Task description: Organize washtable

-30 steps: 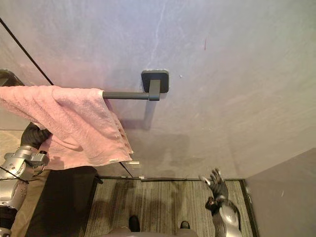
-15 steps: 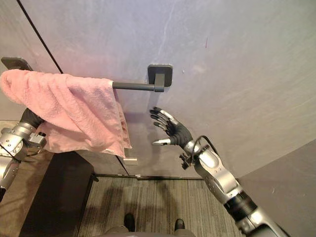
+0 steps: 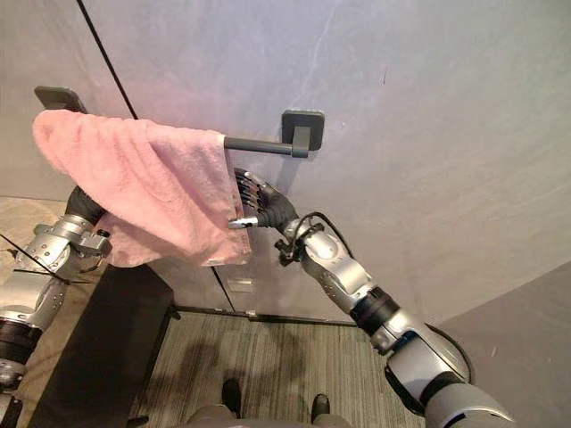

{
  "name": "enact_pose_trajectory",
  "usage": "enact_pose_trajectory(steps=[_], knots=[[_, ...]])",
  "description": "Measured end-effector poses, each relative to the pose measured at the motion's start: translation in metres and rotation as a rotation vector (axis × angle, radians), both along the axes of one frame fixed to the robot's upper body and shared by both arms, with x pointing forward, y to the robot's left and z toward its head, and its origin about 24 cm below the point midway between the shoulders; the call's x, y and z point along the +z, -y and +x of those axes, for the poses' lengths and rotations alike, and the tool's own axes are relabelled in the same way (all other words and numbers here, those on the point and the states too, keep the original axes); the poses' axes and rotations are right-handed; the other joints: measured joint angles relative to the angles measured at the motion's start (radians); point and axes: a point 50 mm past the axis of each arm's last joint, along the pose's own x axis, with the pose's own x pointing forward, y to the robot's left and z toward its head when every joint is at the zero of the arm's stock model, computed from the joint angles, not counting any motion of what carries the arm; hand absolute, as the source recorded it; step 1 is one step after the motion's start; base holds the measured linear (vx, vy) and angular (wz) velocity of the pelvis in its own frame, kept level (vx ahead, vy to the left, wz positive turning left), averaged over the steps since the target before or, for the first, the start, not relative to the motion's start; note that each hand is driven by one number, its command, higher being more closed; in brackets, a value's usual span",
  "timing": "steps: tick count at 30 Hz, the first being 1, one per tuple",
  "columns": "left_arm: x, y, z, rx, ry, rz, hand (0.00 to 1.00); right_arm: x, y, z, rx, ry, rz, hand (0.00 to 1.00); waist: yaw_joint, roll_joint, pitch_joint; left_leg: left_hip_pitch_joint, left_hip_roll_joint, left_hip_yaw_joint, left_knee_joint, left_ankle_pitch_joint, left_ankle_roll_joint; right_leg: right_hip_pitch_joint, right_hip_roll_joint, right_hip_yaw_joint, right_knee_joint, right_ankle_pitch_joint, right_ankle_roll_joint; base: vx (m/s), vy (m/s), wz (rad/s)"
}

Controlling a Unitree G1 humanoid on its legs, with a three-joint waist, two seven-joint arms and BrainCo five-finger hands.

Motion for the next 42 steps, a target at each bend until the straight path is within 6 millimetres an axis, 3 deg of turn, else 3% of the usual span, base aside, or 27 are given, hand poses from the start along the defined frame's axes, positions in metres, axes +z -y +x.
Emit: enact_pose_trajectory(steps=[6,11,34,35,42], knots=[[-0.001,0.001,0.000,0.008,-0.002,-0.008,1.00,-0.001,-0.004,0.006,-0.063,0.025,-0.046,1.00,0.000,0.001,-0.001,-0.014,0.001,-0.004,0.000,0.005,0.000,-0.001,0.001,-0.004,-0.021,0.018,-0.002,-0.04,0.008,0.03],[-0.007,0.006,0.001,0.009,-0.004,-0.045,1.00,0.007,0.016,0.019,-0.198,0.042,-0.022,1.00,-0.001,0.002,-0.001,-0.017,0.001,-0.006,0.000,0.007,-0.001,0.000,0.001,-0.006,-0.027,0.025,0.000,0.00,0.000,0.00],[-0.009,-0.012,-0.008,0.141,0.046,-0.132,1.00,0.005,0.038,0.018,-0.291,0.061,0.012,1.00,-0.004,0.009,-0.001,-0.018,-0.001,-0.013,0.000,0.007,-0.002,0.002,-0.001,-0.012,-0.027,0.023,-0.002,0.00,0.000,0.00],[-0.009,-0.012,-0.008,0.141,0.047,-0.132,1.00,0.004,0.039,0.017,-0.292,0.057,0.013,0.00,-0.004,0.009,-0.001,-0.018,-0.001,-0.013,0.000,0.007,-0.002,0.002,-0.001,-0.012,-0.027,0.023,-0.002,0.00,0.000,0.00],[-0.009,-0.015,-0.008,0.153,0.049,-0.139,1.00,0.004,0.041,0.017,-0.273,0.046,0.026,0.00,-0.004,0.009,-0.001,-0.020,-0.001,-0.013,0.000,0.007,-0.002,0.001,-0.001,-0.012,-0.029,0.025,0.001,0.00,0.000,0.00]])
